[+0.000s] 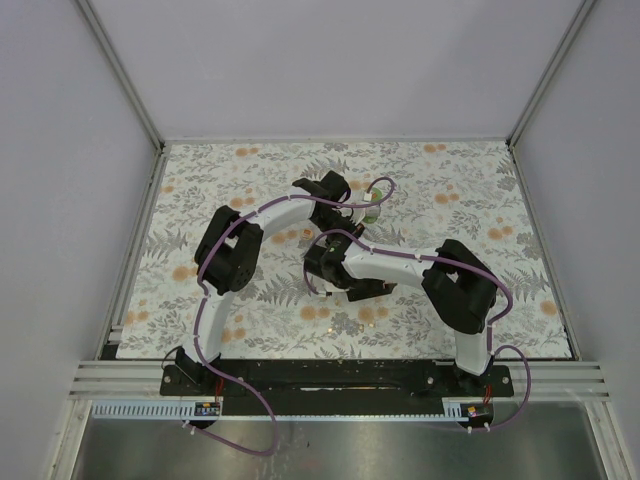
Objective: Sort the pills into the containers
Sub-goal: Pour the pill into the pill container.
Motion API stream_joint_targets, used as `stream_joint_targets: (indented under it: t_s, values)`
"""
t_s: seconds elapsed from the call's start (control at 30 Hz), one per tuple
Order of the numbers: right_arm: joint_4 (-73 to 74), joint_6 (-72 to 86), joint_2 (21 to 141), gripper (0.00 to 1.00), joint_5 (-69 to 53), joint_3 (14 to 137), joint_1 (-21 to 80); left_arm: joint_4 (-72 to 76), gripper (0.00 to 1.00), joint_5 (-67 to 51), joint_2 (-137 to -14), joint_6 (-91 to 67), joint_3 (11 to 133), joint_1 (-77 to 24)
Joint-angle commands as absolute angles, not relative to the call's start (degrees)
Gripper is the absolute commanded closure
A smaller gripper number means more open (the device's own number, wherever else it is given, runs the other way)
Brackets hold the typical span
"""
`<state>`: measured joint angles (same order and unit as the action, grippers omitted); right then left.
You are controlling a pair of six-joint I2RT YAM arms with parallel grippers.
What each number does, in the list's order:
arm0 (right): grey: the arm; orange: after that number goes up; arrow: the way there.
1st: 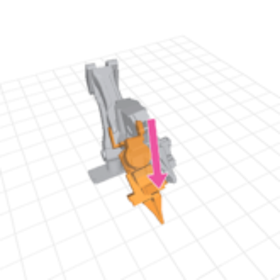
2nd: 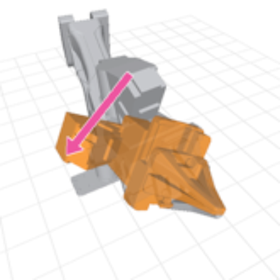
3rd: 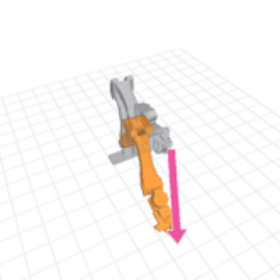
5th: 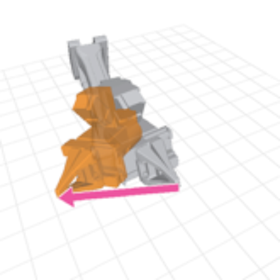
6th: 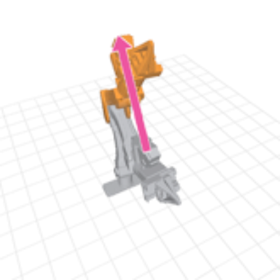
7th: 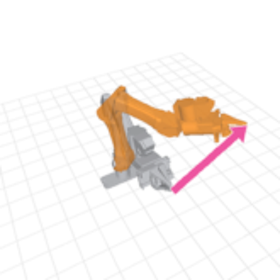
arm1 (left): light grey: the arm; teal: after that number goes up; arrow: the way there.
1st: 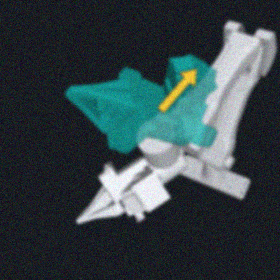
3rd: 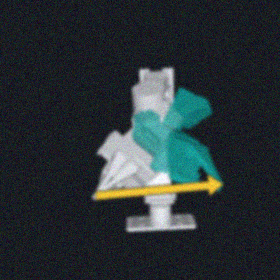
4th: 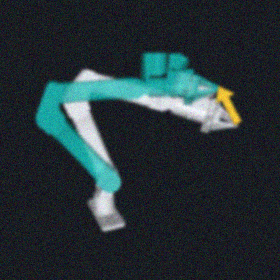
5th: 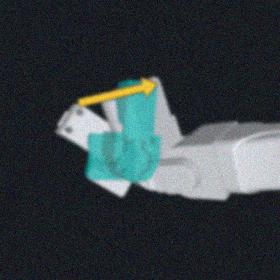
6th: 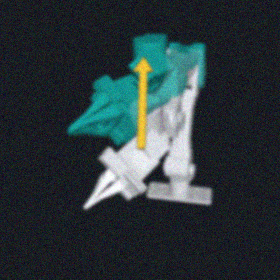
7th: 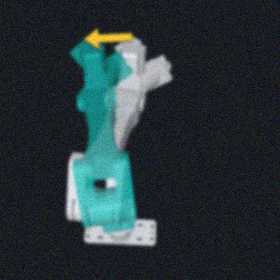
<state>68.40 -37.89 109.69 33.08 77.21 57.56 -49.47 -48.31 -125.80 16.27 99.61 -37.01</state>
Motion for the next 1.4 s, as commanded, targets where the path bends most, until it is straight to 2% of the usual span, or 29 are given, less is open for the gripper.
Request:
stream_joint_targets:
  t_s: [0.0, 0.07, 0.4, 0.47, 0.5, 0.57, 0.87, 1.07, 1.37]
  values:
    - [70.12, -37.36, 109.33, 1.0, 33.14, 77.86, 57.3, -48.96, 1.0, -50.63, -125.95, 16.96, 101.34, -36.74]
    - [71.81, -36.47, 109.25, 1.0, 29.45, 79.19, 57.74, -48.87, 1.0, -50.54, -126.21, 17.05, 101.34, -36.65]
    - [70.5, -36.83, 110.3, 1.0, 31.62, 78.49, 58.01, -48.87, 1.0, -50.18, -127.09, 16.79, 102.04, -36.48]
    - [74.69, -35.25, 111.27, 1.0, 27.89, 81.46, 58.8, -48.87, 1.0, -50.36, -127.0, 16.79, 101.78, -36.56]
    - [71.75, -36.55, 110.57, 1.0, 27.86, 80.52, 58.36, -48.87, 1.0, -50.27, -127.09, 16.87, 101.86, -36.48]
    - [73.36, -36.48, 111.44, 1.0, 32.51, 79.88, 58.62, -48.87, 1.0, -50.45, -126.83, 16.87, 101.78, -36.56]
    - [73.84, -36.73, 111.01, 1.0, 29.63, 81.75, 58.1, -48.78, 1.0, -50.45, -126.74, 16.96, 101.78, -36.56]
    - [78.3, -35.95, 112.67, 1.0, 35.68, 82.0, 58.45, -48.87, 1.0, -50.36, -127.09, 16.7, 102.13, -36.56]
    - [79.37, -36.3, 113.11, 1.0, 37.97, 82.79, 58.97, -48.87, 1.0, -50.54, -127.0, 16.61, 102.04, -36.56]
